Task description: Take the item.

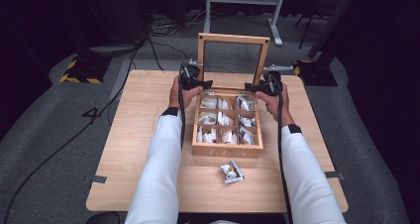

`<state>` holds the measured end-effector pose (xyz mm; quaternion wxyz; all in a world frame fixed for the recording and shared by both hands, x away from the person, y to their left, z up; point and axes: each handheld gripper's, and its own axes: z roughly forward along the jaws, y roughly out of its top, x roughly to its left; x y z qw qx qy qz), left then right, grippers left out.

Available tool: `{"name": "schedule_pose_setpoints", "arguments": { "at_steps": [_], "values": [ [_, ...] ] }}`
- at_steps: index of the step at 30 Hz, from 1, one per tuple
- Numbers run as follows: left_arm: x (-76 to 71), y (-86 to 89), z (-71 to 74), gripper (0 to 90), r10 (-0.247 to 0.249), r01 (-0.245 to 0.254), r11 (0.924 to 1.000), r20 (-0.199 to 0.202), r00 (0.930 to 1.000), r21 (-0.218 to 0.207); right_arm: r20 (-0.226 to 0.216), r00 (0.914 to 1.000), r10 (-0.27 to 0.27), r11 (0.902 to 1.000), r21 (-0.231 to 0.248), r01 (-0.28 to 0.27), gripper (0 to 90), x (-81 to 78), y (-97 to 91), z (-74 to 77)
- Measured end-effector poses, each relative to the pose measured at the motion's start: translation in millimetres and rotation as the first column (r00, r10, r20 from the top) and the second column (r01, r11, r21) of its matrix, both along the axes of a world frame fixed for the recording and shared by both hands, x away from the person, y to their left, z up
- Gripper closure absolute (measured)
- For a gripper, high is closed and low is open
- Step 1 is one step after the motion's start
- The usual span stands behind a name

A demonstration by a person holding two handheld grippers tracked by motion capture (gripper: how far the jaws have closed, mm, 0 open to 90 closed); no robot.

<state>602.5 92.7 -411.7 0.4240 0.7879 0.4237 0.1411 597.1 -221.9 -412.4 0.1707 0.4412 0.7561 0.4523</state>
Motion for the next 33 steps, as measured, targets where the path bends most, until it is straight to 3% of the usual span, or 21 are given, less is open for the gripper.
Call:
{"name": "schedule_pose_setpoints", "arguments": {
  "at_steps": [9, 13, 18, 22, 25, 33],
  "values": [
    [-8.8, 5.3, 16.2, 43.8, -0.021, 0.023, 0.9989, 0.052, 0.9984, -0.041, 0.020, 0.9997, 0.012, 0.9997, 0.021, -0.013, 43.8, -3.9, -2.6, 10.3],
    [-15.9, 6.9, 23.2, 44.8, -0.036, 0.036, 0.9993, 0.075, 0.9966, -0.006, 0.011, 0.9997, 0.021, 0.9995, 0.021, -0.022, 42.2, -7.7, -2.6, 15.2],
    [-26.4, 6.2, 26.9, 44.3, -0.040, 0.040, 0.9992, 0.077, 0.9963, 0.004, 0.013, 0.9992, 0.037, 0.9993, 0.008, -0.037, 41.4, -16.0, -3.0, 17.4],
    [-37.3, 4.8, 35.4, 46.2, -0.011, 0.009, 0.9995, 0.097, 0.9952, 0.029, 0.028, 0.9993, 0.025, 0.9996, 0.007, -0.026, 42.4, -23.0, -3.7, 21.4],
    [-44.1, 6.5, 43.7, 48.1, -0.014, 0.009, 0.9991, 0.124, 0.9922, 0.040, 0.038, 0.9988, 0.030, 0.9994, 0.016, -0.030, 43.9, -27.4, -6.9, 24.2],
    [-57.0, 8.7, 58.8, 48.9, -0.028, 0.020, 0.9983, 0.154, 0.9877, 0.054, 0.073, 0.9965, 0.041, 0.9991, -0.016, -0.040, 47.4, -38.4, -8.6, 36.1]
  ]
}}
